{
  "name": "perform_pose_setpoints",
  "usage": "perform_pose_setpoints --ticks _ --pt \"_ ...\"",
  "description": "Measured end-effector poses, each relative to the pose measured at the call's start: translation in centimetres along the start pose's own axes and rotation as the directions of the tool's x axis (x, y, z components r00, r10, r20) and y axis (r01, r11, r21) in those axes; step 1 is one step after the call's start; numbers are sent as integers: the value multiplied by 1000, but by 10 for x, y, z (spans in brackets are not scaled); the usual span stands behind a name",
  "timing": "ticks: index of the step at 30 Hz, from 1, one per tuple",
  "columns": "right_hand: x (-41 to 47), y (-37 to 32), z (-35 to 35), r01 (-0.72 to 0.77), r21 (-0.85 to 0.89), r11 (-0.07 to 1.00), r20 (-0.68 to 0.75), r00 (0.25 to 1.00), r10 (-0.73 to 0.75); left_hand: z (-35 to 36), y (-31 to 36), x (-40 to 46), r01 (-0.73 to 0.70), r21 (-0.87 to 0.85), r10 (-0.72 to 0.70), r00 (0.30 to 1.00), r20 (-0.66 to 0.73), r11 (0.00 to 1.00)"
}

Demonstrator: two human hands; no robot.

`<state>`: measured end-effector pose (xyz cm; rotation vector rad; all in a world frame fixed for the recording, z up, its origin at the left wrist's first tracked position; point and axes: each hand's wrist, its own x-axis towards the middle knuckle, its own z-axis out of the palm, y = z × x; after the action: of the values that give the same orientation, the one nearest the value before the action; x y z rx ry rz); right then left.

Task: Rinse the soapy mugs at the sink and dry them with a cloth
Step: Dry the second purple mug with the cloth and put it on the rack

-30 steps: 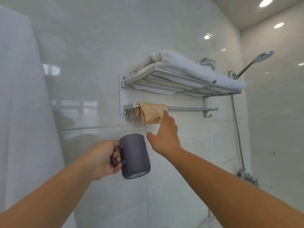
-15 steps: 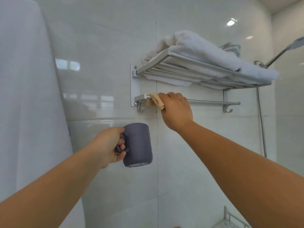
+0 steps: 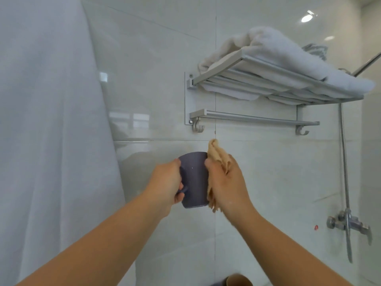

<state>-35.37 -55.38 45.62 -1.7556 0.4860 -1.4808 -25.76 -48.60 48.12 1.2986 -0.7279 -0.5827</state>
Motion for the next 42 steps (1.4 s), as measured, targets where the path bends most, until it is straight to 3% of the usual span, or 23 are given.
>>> perform_pose_setpoints --ticks 3,6,10,16,19,23,27,30,32,34,37,39,42 --pt "-23 15 18 207 -129 970 155 970 -187 2 -6 -4 -22 -48 22 1000 -6 999" --pt "-28 24 22 333 -298 895 296 923 -245 -1 -8 -8 -51 -48 52 998 37 998" --pt "-25 17 24 338 -314 887 214 936 -280 -7 -9 -13 -51 -35 52 998 27 998" --pt "-15 3 26 438 -479 760 314 895 -318 -10 0 -20 -134 -98 134 991 -6 986" --pt "-2 -3 26 386 -400 831 252 918 -305 -11 0 -21 -146 -165 146 989 -16 975" --pt "18 -11 20 173 -91 981 205 967 -151 -14 -2 -18 -108 -265 104 994 -28 958" --pt "25 -12 13 -50 -99 994 230 970 72 -12 -5 -17 -74 -311 79 997 5 948" --pt "22 -10 16 -161 -68 985 164 972 170 -7 -7 -14 -61 -337 58 998 -21 940" --pt "13 -4 23 -103 -85 991 90 990 110 -3 -11 -10 -64 -350 54 998 -39 934" --pt "-6 5 32 113 -296 948 64 993 -98 -1 -13 -7 -74 -369 71 997 -20 927" --pt "-27 12 41 308 -642 702 127 946 -298 1 -14 -9 -66 -378 94 994 58 923" --pt "-22 9 36 353 -646 677 150 928 -340 -2 -12 -12 -53 -383 86 994 67 922" --pt "5 -2 22 326 -425 844 139 945 -295 -8 -9 -14 -10 -419 45 996 74 908"
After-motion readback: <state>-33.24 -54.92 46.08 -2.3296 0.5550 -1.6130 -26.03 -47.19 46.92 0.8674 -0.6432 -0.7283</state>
